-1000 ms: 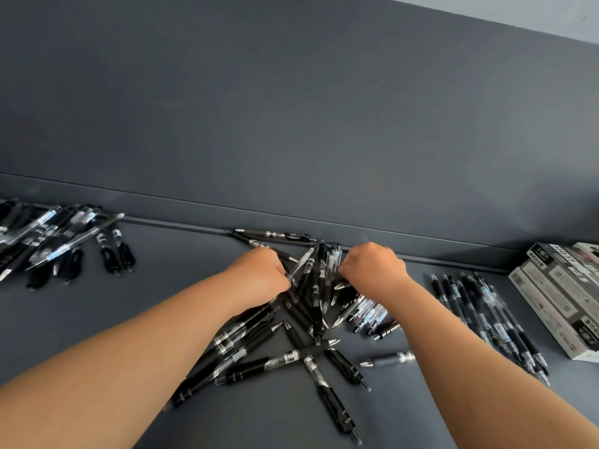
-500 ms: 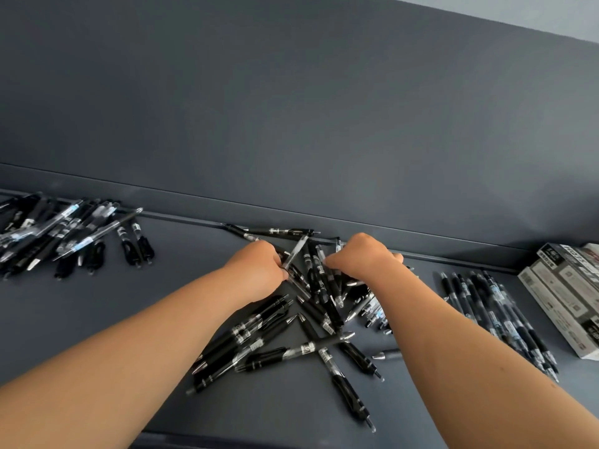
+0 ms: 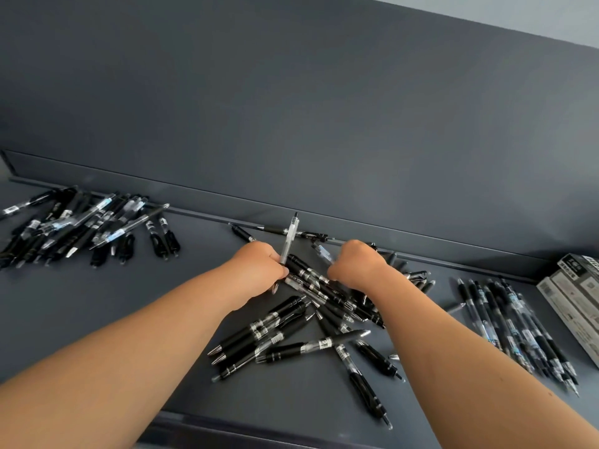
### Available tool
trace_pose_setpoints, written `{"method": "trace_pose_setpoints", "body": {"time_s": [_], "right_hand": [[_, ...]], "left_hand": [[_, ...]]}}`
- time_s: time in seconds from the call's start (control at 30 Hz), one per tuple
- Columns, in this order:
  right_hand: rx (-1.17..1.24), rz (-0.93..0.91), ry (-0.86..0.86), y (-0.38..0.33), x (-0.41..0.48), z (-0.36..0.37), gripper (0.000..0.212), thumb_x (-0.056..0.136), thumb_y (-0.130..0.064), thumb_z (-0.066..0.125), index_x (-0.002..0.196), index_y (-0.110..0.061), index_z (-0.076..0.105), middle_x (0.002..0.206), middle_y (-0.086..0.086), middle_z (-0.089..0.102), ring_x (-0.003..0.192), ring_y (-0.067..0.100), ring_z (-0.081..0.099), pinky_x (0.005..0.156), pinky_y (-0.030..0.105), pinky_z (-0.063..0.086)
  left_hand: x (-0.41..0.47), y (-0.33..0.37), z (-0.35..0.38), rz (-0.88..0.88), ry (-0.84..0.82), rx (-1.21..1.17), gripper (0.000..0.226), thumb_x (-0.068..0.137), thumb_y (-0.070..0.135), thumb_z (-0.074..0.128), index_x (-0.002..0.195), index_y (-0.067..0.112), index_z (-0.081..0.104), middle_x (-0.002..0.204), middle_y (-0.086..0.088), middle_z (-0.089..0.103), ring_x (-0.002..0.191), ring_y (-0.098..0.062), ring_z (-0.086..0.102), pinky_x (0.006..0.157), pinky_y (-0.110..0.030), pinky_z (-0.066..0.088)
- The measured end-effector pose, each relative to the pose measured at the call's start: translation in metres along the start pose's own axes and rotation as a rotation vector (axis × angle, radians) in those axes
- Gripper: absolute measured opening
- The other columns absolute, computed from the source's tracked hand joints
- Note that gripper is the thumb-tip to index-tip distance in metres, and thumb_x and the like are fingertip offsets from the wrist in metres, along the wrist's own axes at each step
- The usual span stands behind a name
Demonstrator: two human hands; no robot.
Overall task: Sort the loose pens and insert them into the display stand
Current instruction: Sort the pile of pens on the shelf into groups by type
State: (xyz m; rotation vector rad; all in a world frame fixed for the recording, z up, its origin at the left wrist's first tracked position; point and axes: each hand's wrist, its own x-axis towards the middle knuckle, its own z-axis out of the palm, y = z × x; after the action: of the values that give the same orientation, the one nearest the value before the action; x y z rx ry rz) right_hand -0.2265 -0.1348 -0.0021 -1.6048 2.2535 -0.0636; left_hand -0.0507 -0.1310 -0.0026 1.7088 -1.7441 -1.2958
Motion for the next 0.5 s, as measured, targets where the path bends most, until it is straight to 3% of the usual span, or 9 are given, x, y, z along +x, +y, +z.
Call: {"method": "trace_pose_setpoints", "body": {"time_s": [0.1,0.17,0.27,0.37,0.5], "right_hand": [[0.04,-0.053,0.028,0.005,-0.003,-0.001,0.011,0.088,-0.01,0.048,0.078,-0.008,0.051,0.07,0.004,0.052,0.062,0.019,0.05,0.047,0.023,0.032],[0.136,-0.101,0.064,0.009,-0.009,-0.004,0.011,0.092,-0.013,0.049,0.083,-0.008,0.055,0.068,0.003,0.05,0.066,0.022,0.049,0.05,0.024,0.033],[0.494,-0.132,0.107,0.009,-0.018,-0.007,0.011,0.089,-0.012,0.054,0.082,-0.007,0.06,0.068,0.007,0.055,0.062,0.02,0.046,0.056,0.025,0.036],[0.908,-0.147,0.058,0.002,-0.033,-0.014,0.012,0.087,-0.003,0.057,0.082,-0.013,0.062,0.083,0.011,0.063,0.074,0.02,0.056,0.065,0.03,0.044],[1.226,-0.179,-0.042,-0.006,-0.05,-0.025,0.015,0.09,0.003,0.054,0.09,-0.009,0.064,0.091,0.015,0.067,0.078,0.024,0.064,0.079,0.04,0.055]], "left_hand": [[-0.003,-0.001,-0.003,-0.001,-0.006,-0.06,0.006,0.091,0.011,0.059,0.088,0.016,0.062,0.089,-0.008,0.065,0.062,-0.013,0.055,0.051,-0.019,0.041],[-0.006,0.001,-0.003,0.007,-0.013,-0.086,0.008,0.092,0.011,0.057,0.093,0.015,0.063,0.091,-0.006,0.065,0.066,-0.014,0.055,0.051,-0.018,0.042],[-0.01,0.009,-0.002,0.047,-0.023,-0.116,0.014,0.093,0.009,0.053,0.099,0.015,0.064,0.089,-0.003,0.065,0.069,-0.015,0.056,0.055,-0.02,0.042],[-0.016,0.02,0.002,0.098,-0.032,-0.131,0.016,0.093,0.009,0.053,0.099,0.019,0.063,0.086,-0.001,0.065,0.068,-0.013,0.057,0.059,-0.022,0.044],[-0.024,0.032,0.012,0.202,-0.04,-0.068,0.014,0.09,0.009,0.058,0.094,0.021,0.064,0.087,-0.004,0.064,0.072,-0.017,0.057,0.066,-0.027,0.046]]}}
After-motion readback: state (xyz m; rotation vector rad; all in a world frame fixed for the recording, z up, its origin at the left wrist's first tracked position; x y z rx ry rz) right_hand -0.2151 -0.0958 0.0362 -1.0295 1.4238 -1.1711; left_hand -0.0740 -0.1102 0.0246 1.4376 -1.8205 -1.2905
